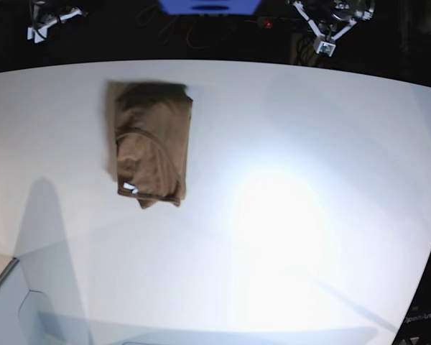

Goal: Layout the t-shirt on the table in an organized manner, then fold the t-shirt properly

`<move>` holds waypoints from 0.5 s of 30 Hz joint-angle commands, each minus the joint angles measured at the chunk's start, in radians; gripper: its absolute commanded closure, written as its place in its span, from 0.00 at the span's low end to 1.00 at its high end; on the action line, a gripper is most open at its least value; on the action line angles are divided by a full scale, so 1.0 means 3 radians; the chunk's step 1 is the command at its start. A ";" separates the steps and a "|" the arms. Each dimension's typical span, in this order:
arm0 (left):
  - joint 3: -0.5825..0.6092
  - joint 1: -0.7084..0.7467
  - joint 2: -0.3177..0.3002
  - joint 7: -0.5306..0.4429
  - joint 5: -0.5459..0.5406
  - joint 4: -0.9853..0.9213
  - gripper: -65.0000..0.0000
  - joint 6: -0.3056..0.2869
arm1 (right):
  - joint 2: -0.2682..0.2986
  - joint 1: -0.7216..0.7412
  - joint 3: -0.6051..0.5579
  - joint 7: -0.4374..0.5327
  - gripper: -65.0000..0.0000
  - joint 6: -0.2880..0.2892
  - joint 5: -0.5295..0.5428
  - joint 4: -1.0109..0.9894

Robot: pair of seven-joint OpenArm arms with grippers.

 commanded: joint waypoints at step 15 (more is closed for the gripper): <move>0.0395 -0.1173 -0.0485 -0.2102 -0.0043 -0.3297 1.00 0.0026 | -0.0111 0.0411 -0.0441 0.1765 1.00 0.0047 -0.0656 -0.1563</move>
